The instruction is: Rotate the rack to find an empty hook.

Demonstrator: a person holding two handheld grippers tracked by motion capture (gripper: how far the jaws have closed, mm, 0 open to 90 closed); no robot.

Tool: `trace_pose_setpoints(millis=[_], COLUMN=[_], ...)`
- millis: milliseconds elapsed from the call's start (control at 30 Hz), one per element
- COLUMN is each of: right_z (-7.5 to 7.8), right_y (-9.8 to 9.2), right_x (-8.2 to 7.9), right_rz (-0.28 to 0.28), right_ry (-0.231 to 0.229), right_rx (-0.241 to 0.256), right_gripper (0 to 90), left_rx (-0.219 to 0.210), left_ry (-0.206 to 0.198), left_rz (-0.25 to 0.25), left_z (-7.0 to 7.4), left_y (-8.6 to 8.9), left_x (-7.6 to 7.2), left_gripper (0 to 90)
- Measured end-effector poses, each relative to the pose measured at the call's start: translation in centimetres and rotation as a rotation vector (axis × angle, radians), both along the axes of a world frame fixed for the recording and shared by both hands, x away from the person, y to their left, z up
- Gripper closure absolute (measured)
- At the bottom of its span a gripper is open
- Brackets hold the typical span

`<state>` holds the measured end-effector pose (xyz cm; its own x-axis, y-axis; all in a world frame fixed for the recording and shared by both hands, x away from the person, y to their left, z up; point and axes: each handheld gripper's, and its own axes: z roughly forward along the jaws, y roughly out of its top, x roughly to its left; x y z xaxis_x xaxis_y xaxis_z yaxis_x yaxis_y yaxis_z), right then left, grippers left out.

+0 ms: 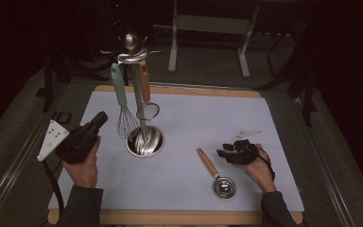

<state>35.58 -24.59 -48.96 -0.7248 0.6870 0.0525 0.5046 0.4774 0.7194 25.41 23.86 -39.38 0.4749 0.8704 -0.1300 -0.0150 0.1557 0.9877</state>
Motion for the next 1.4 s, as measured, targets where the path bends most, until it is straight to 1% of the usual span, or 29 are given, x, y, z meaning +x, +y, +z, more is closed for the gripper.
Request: trace_pose_setpoints(millis=[33,167,333,500,533,567,667,833,1033,1100,1200,1400], right_z=[0.0,0.1,0.0,0.0,0.0,0.1,-0.1,-0.4,-0.7,-0.9,-1.0,-1.0], right_y=[-0.2,-0.6,-1.1,-1.6,-1.6,-1.6,-1.6,-1.3,-1.3,-1.2,-1.1,-1.2], right_x=[0.0,0.0,0.1,0.1,0.1,0.1,0.0,0.1,0.1,0.1,0.1,0.1], right_rz=[-0.001,-0.018,-0.027,-0.041,-0.041,-0.044,-0.043,-0.036,-0.038,-0.040,-0.034,-0.042], right_ry=[-0.002,0.000,0.003,0.000,0.000,-0.001,0.007,0.015,0.016,0.025,0.025,0.023], right_rx=[0.007,0.036,0.030,0.037,0.037,0.038,0.041,0.025,0.031,0.021,0.017,0.027], right_gripper=[58.3,58.5,59.4,59.4,59.4,59.4,59.6,59.7,59.5,59.5,59.5,59.4], left_rx=[-0.013,-0.037,-0.063,-0.063,-0.063,-0.067,-0.075,-0.087,-0.098,-0.097,-0.093,-0.071], left_ry=[-0.017,-0.044,-0.085,-0.124,-0.124,-0.134,-0.151,-0.180,-0.200,-0.206,-0.213,-0.211], left_rz=[-0.002,-0.017,-0.035,-0.041,-0.041,-0.045,-0.049,-0.053,-0.058,-0.056,-0.059,-0.066], left_z=[0.6,1.8,3.3,4.8,4.8,5.2,5.9,7.0,8.1,8.5,9.0,9.7], left_y=[0.0,-0.3,-0.8,-1.2,-1.2,-1.3,-1.4,-1.8,-2.4,-2.6,-2.9,-3.4], left_x=[0.1,0.4,0.6,0.7,0.7,0.7,0.6,0.8,1.3,1.5,1.8,2.3], left_gripper=[90.0,90.0,90.0,90.0,90.0,90.0,90.0,90.0,90.0,90.0,90.0,90.0])
